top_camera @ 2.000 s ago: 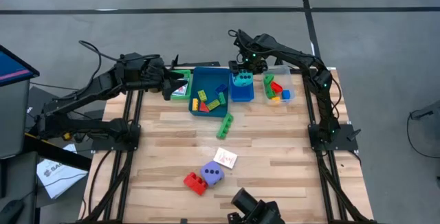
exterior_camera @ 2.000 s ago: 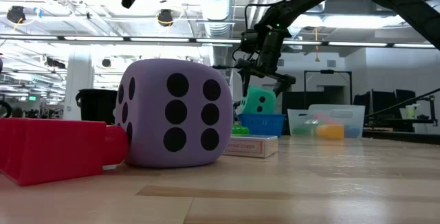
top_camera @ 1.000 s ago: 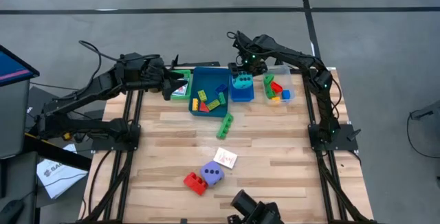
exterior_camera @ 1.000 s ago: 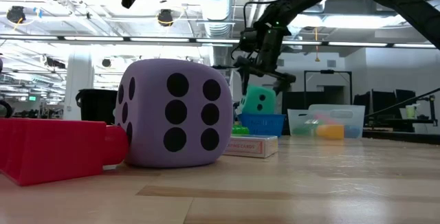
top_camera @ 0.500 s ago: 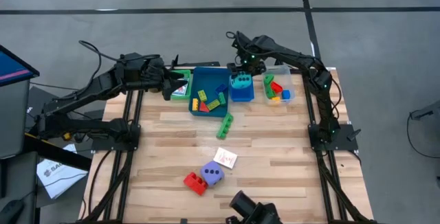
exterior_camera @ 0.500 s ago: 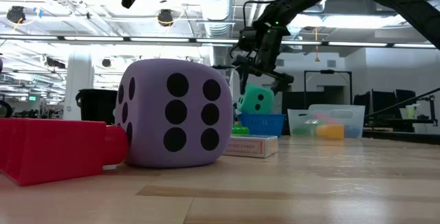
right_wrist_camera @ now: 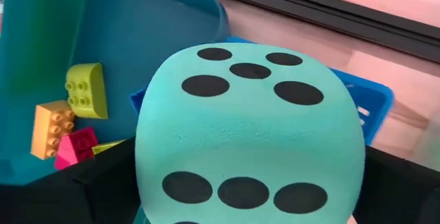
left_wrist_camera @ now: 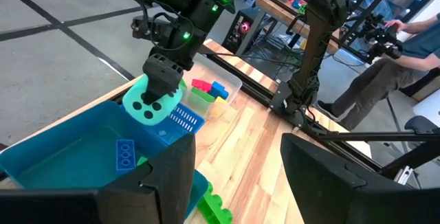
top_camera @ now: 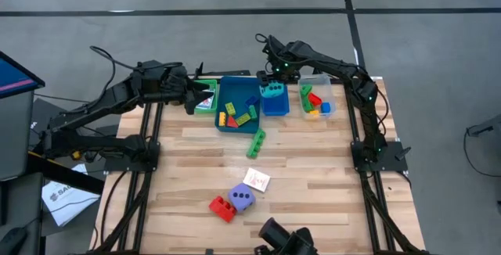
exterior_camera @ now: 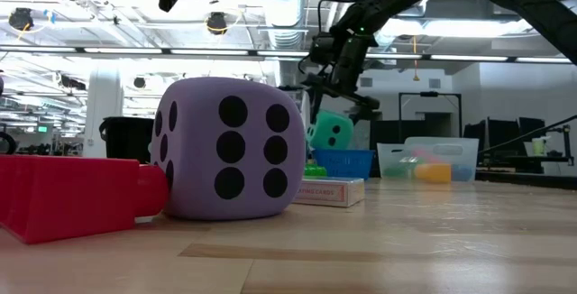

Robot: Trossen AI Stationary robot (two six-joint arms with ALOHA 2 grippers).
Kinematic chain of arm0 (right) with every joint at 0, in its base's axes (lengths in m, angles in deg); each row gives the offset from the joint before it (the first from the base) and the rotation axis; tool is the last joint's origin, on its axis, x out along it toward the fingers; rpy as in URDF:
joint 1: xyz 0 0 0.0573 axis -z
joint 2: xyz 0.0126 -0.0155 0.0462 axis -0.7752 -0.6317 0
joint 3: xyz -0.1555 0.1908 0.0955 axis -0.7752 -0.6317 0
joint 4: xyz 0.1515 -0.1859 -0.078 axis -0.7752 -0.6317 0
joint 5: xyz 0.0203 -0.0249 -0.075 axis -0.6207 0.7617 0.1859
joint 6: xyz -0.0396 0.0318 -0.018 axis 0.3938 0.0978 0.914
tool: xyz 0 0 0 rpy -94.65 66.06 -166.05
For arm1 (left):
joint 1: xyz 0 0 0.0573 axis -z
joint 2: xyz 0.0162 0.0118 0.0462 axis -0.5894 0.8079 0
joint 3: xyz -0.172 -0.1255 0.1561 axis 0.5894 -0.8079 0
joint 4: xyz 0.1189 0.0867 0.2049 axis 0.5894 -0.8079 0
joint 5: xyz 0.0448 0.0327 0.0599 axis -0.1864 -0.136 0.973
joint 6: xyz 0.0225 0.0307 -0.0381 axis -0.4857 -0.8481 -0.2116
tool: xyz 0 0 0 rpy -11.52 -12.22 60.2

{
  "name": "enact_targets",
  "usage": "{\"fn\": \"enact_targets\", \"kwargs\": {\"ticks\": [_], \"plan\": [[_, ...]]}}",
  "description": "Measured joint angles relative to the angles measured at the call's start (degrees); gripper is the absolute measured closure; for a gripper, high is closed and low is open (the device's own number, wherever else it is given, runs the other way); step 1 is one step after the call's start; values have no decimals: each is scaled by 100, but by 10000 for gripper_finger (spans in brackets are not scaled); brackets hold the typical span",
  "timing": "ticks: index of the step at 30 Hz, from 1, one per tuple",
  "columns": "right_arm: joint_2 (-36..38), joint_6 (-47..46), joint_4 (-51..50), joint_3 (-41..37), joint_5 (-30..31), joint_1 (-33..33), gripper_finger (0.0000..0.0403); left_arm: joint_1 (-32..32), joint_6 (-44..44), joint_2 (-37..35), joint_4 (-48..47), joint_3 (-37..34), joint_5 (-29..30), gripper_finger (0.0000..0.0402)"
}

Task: Pick & Place Toys
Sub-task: Put the blue dice into the blue bin

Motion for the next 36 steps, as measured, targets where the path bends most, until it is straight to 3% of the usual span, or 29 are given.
{"fn": "enact_targets", "kwargs": {"ticks": [7,16,27,36], "plan": [[-2,133,-37,2,-69,-8,3,2,0,0,-1,2,0,193],[-4,396,-61,3,-643,-26,3,1,-12,0,0,2,0,193],[-4,887,-484,7,-143,32,3,0,-20,0,-2,2,0,193],[-7,951,-619,7,-157,-102,3,2,-34,32,18,1,-2,193]]}}
